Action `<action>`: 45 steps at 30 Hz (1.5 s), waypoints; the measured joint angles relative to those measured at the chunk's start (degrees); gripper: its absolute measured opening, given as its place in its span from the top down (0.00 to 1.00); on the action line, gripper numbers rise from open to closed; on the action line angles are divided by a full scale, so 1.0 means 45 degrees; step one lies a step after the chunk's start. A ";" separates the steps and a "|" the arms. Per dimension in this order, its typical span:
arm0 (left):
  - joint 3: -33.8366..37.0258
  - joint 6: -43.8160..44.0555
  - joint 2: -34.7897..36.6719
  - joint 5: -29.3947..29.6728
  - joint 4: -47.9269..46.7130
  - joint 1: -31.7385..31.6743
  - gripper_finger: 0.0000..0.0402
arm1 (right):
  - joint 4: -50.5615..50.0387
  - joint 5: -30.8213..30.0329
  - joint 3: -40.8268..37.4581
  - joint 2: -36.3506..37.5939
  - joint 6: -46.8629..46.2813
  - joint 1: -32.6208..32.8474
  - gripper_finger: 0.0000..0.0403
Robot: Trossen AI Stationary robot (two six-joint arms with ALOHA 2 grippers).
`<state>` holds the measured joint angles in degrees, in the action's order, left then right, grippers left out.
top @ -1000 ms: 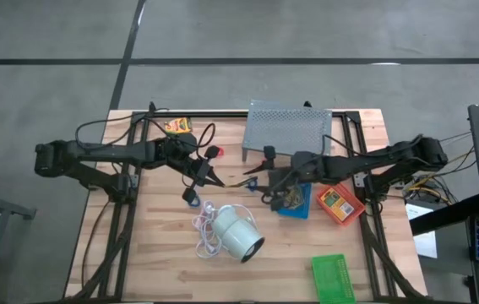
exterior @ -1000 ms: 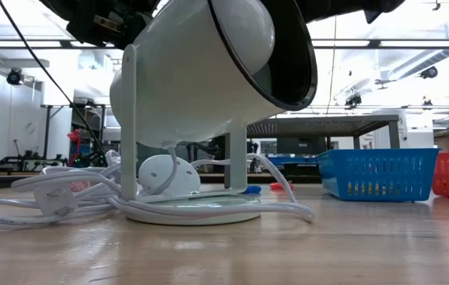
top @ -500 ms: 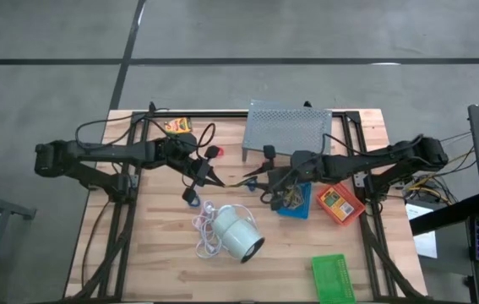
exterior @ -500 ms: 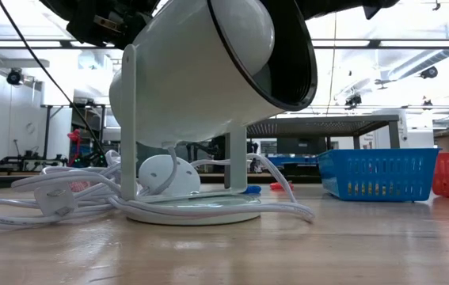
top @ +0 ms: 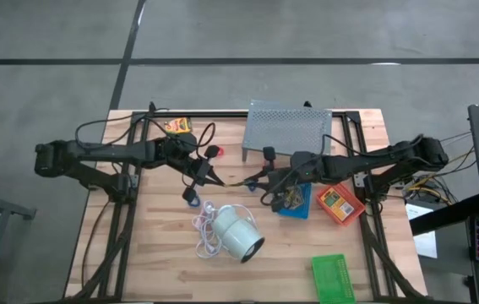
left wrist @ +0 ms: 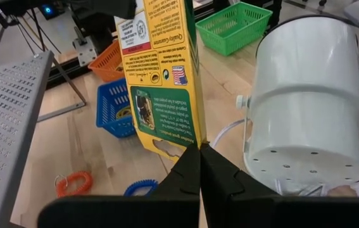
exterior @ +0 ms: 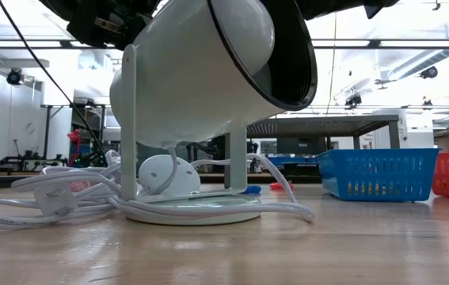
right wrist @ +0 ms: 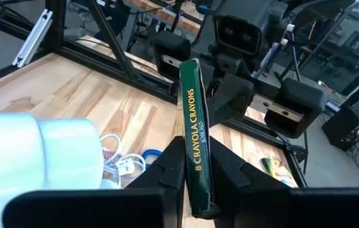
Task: Pick & Place Office Desk Supplies
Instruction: Put the yellow box of crayons into the orange bin
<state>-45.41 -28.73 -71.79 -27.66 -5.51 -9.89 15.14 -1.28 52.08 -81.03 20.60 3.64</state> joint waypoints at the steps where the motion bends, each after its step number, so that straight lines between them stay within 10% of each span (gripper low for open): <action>1: 0.0000 0.0000 0.0000 0.0001 0.0002 0.0000 1.00 | 0.0000 0.0000 0.0004 0.0000 -0.0004 0.0000 0.91; 12: 0.0000 0.0039 0.0000 0.0049 0.0026 0.0000 0.97 | 0.0004 -0.0049 0.0004 0.0000 -0.0004 0.0000 0.91; 36: 0.0000 0.0520 0.0003 0.0049 0.1242 0.0010 0.45 | 0.0005 -0.0933 0.0000 0.0000 -0.0258 -0.0010 0.91; 45: 0.0000 0.1629 0.0015 0.4371 0.1610 0.0015 0.43 | -0.1086 -0.1878 -0.0005 0.0483 -0.2087 0.0004 0.91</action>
<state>-45.41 -21.40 -71.72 -7.99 1.74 -9.82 10.25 -9.73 52.05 -78.86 11.21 3.66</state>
